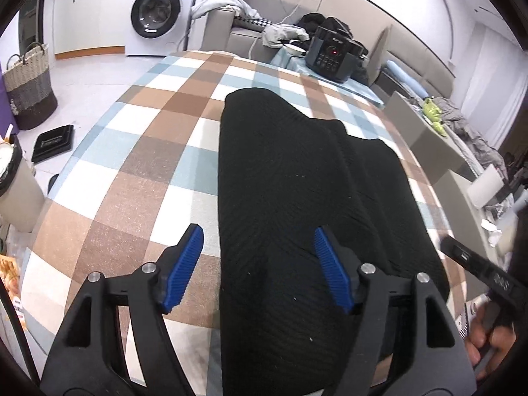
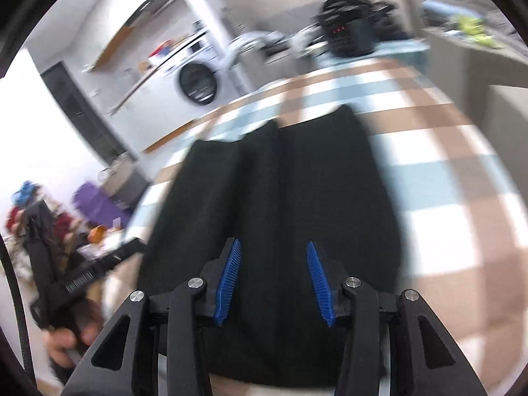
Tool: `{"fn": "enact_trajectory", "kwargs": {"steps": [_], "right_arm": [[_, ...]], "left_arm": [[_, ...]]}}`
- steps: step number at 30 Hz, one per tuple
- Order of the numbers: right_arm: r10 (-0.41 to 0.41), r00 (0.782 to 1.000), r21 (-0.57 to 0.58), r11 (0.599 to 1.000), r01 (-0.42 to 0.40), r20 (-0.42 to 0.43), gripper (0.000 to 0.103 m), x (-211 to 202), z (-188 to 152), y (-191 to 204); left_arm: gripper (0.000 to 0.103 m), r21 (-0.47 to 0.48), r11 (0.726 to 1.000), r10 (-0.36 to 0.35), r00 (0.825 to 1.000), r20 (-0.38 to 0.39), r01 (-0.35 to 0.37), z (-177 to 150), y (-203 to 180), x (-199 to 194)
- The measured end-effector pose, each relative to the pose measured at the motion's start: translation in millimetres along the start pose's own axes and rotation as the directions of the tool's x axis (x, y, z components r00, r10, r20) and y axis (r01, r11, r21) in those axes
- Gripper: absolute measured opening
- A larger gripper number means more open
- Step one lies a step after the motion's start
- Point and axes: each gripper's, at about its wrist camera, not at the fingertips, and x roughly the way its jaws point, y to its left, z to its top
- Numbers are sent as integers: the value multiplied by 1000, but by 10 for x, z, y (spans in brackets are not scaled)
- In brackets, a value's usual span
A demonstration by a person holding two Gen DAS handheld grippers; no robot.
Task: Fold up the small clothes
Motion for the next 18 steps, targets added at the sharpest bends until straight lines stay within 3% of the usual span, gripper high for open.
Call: {"fn": "enact_trajectory", "kwargs": {"steps": [6,9,11,12,15,18], "right_arm": [[90,989,-79,992,-100,-114,43,773,335,443],[42,985,-111,992,-61,-165,38,1107,431,533],[6,984,-137,990,-31,-179,8,1217,457,556],[3,984,-152,988,-31,-181,7,1225,483,570],[31,996,-213,976,-47,-78,6,905,609,655],[-10,1000,-260,966,12,10,6,569,661,722]], "left_arm": [[68,0,1000,22,1000,0,-22,-83,89,-149],[68,-14,999,37,999,-1,-37,-112,165,-188],[68,-28,999,42,999,2,-42,-124,210,-202],[68,-34,998,44,999,1,-44,-124,224,-205],[68,-41,999,32,999,10,-32,-114,239,-234],[68,-32,999,23,1000,14,-22,-90,193,-248]]}}
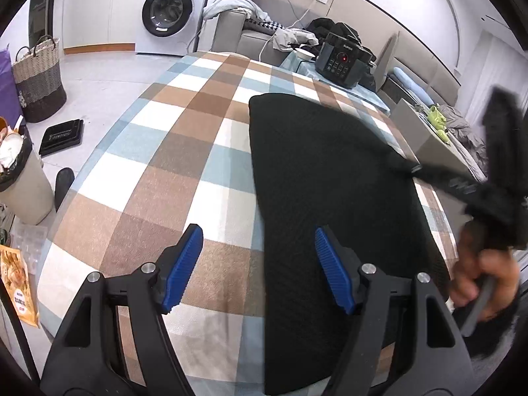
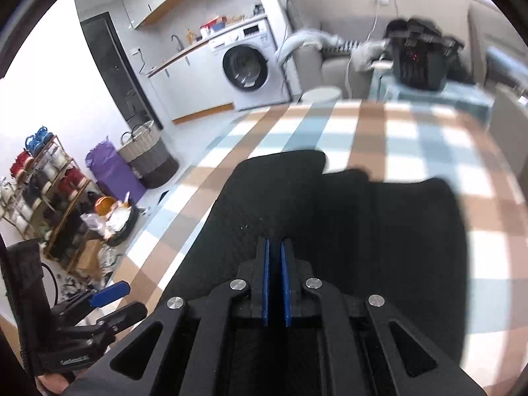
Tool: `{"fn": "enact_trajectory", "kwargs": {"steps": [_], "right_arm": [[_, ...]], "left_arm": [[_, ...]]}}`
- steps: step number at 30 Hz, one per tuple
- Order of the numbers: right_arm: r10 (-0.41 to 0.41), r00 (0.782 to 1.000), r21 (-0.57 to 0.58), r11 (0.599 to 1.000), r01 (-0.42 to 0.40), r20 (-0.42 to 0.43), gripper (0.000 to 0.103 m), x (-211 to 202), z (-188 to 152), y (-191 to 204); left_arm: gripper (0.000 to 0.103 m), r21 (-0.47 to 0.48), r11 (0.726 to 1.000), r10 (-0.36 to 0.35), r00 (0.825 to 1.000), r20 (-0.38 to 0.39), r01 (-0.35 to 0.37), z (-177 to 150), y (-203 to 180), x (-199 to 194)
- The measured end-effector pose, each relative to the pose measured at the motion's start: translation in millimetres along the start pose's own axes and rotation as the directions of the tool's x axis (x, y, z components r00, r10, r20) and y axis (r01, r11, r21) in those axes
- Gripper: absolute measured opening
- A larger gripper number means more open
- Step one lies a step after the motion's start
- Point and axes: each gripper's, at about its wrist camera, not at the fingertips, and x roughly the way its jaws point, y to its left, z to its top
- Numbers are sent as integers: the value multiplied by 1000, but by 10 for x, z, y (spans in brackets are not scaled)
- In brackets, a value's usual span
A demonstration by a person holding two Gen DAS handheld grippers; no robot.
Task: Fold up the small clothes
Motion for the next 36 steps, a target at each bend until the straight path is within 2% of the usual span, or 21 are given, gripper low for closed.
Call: {"fn": "enact_trajectory", "kwargs": {"steps": [2,7,8,9,11,14,18,21,22,23,24,27,31,33,36], "right_arm": [[-80,997,-26,996,80,-22,6,41,-51,-39],[-113,981,29,992,119,-156,7,508,-226,-335],[-95,979,45,993,105,-178,8,529,-280,-358],[-45,983,82,995,60,-177,10,492,-317,-401],[23,987,105,994,-6,-161,22,331,-407,-424],[79,989,137,989,-61,-126,34,-57,-693,-453],[179,974,188,970,-152,-135,37,-409,-1143,-419],[184,973,158,974,-161,-142,39,-474,-1355,-319],[176,974,146,977,-155,-145,36,-454,-1389,-291],[160,976,121,982,-143,-150,19,-434,-1411,-251],[141,977,95,987,-127,-161,12,-405,-1400,-238],[128,973,51,991,-120,-191,12,-421,-1376,-214],[155,977,155,979,-132,-148,44,-370,-1233,-452],[155,981,184,974,-132,-114,44,-295,-1142,-578],[191,974,265,952,-152,-125,44,-48,-1028,-755]], "left_arm": [[68,9,1000,-20,1000,-3,20,11,-56,31],[68,45,999,-22,999,-45,24,-46,-218,173],[68,54,998,-23,999,-48,25,-67,-239,182],[68,69,997,-11,998,-57,15,-103,-259,188],[68,77,997,0,997,-73,6,-158,-253,209],[68,62,998,-17,995,-96,23,-236,-198,208],[68,45,999,-13,994,-110,18,-361,-123,180],[68,29,999,-22,993,-118,25,-416,-99,173],[68,31,999,-22,993,-118,26,-432,-110,171],[68,32,999,-21,993,-117,24,-436,-112,175],[68,36,999,-19,993,-118,23,-444,-128,175],[68,51,999,1,993,-116,5,-460,-163,165],[68,50,999,2,993,-116,4,-472,-159,145],[68,41,999,3,993,-118,2,-460,-147,151],[68,37,999,4,993,-119,1,-448,-140,161]]}}
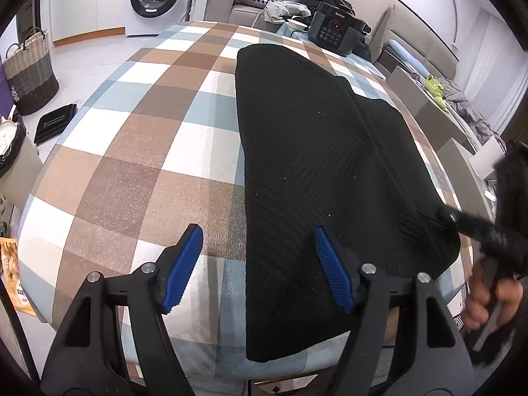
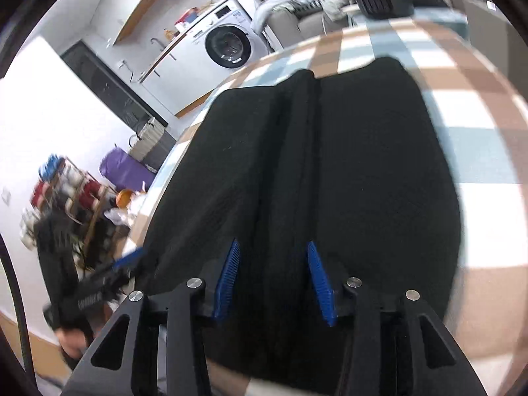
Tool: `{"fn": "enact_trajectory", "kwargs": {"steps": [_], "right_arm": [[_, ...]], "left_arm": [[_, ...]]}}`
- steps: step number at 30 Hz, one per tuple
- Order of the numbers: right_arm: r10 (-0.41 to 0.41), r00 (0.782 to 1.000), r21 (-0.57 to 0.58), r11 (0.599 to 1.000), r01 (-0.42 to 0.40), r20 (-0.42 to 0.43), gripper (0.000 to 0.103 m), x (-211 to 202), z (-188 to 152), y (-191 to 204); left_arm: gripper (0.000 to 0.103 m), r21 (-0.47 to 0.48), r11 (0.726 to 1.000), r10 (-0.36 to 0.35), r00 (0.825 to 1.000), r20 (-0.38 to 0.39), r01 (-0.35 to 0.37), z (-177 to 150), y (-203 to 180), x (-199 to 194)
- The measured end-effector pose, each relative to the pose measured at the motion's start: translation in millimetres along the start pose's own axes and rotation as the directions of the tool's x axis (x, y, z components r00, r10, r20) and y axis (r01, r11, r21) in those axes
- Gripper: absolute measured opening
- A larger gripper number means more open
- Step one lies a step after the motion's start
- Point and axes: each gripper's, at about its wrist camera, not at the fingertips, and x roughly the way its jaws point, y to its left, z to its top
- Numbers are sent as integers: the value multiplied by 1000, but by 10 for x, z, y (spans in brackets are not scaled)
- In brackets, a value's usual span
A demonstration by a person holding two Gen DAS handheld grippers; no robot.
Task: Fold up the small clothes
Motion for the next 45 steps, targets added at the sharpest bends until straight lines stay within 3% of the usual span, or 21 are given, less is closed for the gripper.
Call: {"fn": "enact_trajectory", "kwargs": {"steps": [5,7,13,15,16,17,21,23,27,29,31,35,39,41,45], "right_arm": [[160,987,57,986,-159,-27,45,276,207,-130],[171,985,64,984,-169,-30,45,347,281,-108],[67,997,-58,996,-69,-39,43,496,382,113],[9,999,-114,993,-13,-36,34,519,377,162],[-26,999,-146,989,20,-36,19,540,368,204],[-41,998,-173,984,33,-39,13,565,350,245],[-110,994,-243,964,108,4,10,470,320,441],[-99,994,-259,960,109,50,9,234,406,552],[-160,971,-289,935,207,178,9,-309,473,670],[-247,951,-278,915,292,187,10,-397,426,533],[-332,934,-222,908,355,132,10,-282,367,235],[-297,955,-122,947,298,23,13,-93,303,-251],[-244,970,-87,966,245,19,20,-136,315,-357],[-219,975,-71,973,221,34,32,-186,375,-379],[-198,979,-37,979,200,58,42,-150,641,-356]], "left_arm": [[68,8,1000,-4,1000,-7,4,29,-17,37],[68,4,1000,-17,1000,-13,17,43,-15,61],[68,0,999,-32,999,-18,32,81,13,118],[68,-5,999,-37,999,-19,37,98,30,127],[68,-8,999,-40,999,-18,40,108,37,129],[68,-10,999,-43,999,-17,43,118,42,132],[68,-17,999,-43,999,-3,43,162,64,103],[68,-22,998,-51,999,12,51,190,61,48],[68,-10,998,-66,997,49,67,264,-3,-72],[68,0,997,-80,995,56,80,287,-53,-83],[68,5,997,-79,996,43,79,294,-109,-27],[68,12,996,-88,996,5,88,237,-201,81],[68,29,997,-75,997,-20,76,172,-258,155],[68,26,997,-77,997,-24,77,158,-261,171],[68,32,997,-74,997,-21,75,178,-269,188]]}}
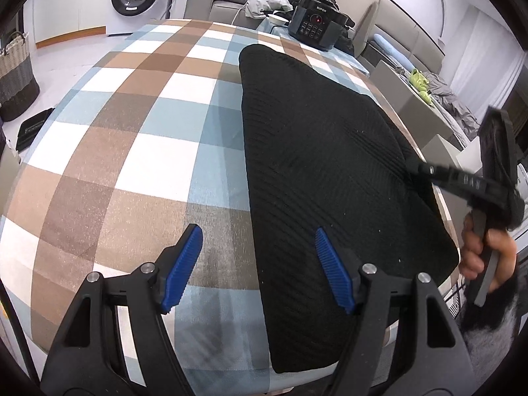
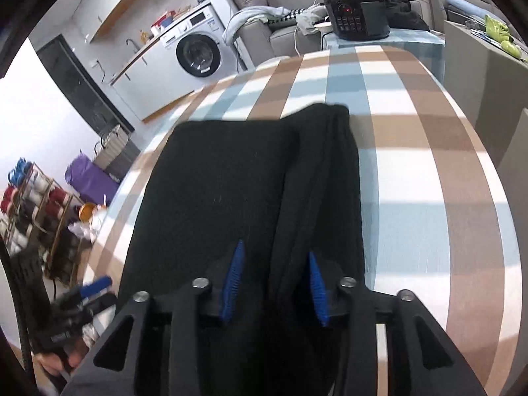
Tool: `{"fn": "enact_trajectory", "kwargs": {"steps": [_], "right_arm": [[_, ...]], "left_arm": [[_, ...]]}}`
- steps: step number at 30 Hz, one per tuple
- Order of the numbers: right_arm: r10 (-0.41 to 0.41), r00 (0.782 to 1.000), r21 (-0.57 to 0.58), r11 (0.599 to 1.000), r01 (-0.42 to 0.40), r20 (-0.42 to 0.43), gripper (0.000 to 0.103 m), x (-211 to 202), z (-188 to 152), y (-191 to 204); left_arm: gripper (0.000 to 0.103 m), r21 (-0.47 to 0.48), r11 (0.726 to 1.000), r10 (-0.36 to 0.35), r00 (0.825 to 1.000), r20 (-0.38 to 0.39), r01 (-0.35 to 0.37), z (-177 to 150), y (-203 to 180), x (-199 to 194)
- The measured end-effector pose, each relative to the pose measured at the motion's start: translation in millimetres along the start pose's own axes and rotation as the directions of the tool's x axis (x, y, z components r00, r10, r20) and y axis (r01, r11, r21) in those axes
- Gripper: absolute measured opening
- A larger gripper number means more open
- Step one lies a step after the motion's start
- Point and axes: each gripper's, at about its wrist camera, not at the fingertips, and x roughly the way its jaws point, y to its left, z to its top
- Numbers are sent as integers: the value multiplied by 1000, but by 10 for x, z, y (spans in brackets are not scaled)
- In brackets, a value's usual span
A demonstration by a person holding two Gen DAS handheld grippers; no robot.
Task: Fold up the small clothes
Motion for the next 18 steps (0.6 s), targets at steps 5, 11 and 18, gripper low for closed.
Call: {"fn": "enact_trajectory", "kwargs": {"steps": [5,11,18], "right_arm": [[13,1000,31,999,-13,-1,42,237,381,-70],[-3,1000,-39,999,3,16,8,453,590,-14],[-135,983,-102,984,148,124,6,289,591,9]], "left_arm": [[68,-2,1000,8,1000,0,-8,96,20,57],[68,-5,1000,11,1000,4,-11,233,34,125],[68,-3,1000,8,1000,3,-8,325,9,189]]}}
